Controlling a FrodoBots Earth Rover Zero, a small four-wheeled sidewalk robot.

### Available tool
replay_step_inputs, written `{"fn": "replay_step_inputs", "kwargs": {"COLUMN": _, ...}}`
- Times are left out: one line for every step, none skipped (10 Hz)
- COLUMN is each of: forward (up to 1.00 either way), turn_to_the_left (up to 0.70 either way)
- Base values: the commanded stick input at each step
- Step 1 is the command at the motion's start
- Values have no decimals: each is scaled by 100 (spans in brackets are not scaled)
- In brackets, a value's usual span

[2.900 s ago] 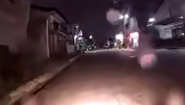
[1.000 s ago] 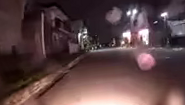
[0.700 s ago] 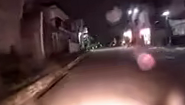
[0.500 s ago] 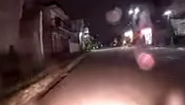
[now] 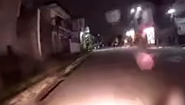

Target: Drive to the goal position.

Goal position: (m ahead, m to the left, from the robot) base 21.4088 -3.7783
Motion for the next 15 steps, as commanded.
{"fn": "replay_step_inputs", "kwargs": {"forward": 70, "turn_to_the_left": 0}}
{"fn": "replay_step_inputs", "kwargs": {"forward": 70, "turn_to_the_left": 0}}
{"fn": "replay_step_inputs", "kwargs": {"forward": 70, "turn_to_the_left": 0}}
{"fn": "replay_step_inputs", "kwargs": {"forward": 70, "turn_to_the_left": 0}}
{"fn": "replay_step_inputs", "kwargs": {"forward": 70, "turn_to_the_left": 0}}
{"fn": "replay_step_inputs", "kwargs": {"forward": 70, "turn_to_the_left": 0}}
{"fn": "replay_step_inputs", "kwargs": {"forward": 70, "turn_to_the_left": 0}}
{"fn": "replay_step_inputs", "kwargs": {"forward": 70, "turn_to_the_left": 0}}
{"fn": "replay_step_inputs", "kwargs": {"forward": 70, "turn_to_the_left": 0}}
{"fn": "replay_step_inputs", "kwargs": {"forward": 70, "turn_to_the_left": 0}}
{"fn": "replay_step_inputs", "kwargs": {"forward": 70, "turn_to_the_left": 0}}
{"fn": "replay_step_inputs", "kwargs": {"forward": 70, "turn_to_the_left": 0}}
{"fn": "replay_step_inputs", "kwargs": {"forward": 70, "turn_to_the_left": 0}}
{"fn": "replay_step_inputs", "kwargs": {"forward": 70, "turn_to_the_left": 0}}
{"fn": "replay_step_inputs", "kwargs": {"forward": 70, "turn_to_the_left": 0}}
